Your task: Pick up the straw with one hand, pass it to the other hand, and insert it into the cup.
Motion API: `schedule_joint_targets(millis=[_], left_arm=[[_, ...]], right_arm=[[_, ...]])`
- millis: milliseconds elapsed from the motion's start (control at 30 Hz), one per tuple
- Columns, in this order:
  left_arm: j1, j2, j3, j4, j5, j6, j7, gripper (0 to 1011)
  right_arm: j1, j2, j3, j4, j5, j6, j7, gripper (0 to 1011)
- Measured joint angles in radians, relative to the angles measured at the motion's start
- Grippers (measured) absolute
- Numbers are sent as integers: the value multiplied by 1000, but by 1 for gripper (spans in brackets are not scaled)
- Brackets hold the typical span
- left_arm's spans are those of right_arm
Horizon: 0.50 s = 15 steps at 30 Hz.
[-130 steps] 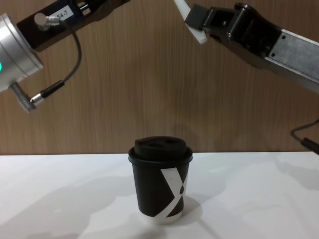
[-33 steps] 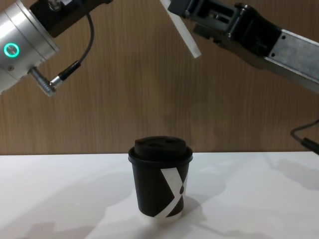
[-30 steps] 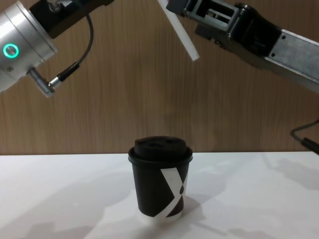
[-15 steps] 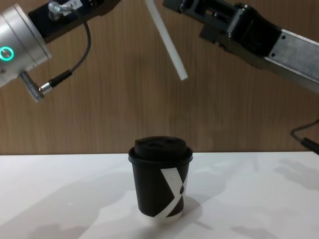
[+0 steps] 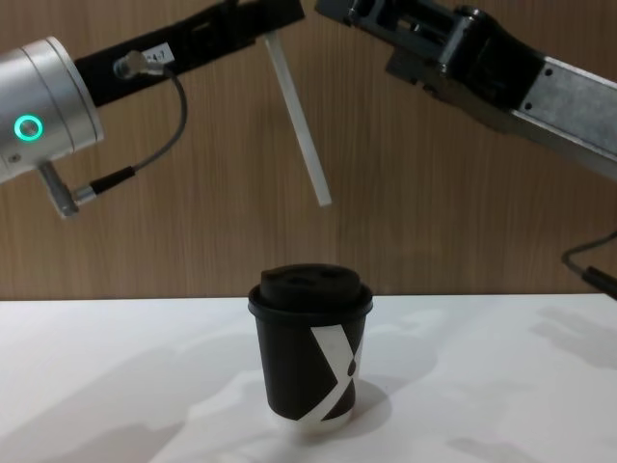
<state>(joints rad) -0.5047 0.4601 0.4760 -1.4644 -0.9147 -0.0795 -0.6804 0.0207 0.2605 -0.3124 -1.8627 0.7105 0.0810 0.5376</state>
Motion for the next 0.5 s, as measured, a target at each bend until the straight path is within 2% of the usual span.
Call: schedule_joint_targets(millis=[300, 500], left_arm=[[-26, -13, 25, 34, 85, 12, 84, 4], [-42, -29, 38, 64, 117, 17, 109, 3]], right_arm=[[0, 0, 0, 0, 0, 0, 0, 1001], [0, 0, 0, 0, 0, 0, 0, 1001]])
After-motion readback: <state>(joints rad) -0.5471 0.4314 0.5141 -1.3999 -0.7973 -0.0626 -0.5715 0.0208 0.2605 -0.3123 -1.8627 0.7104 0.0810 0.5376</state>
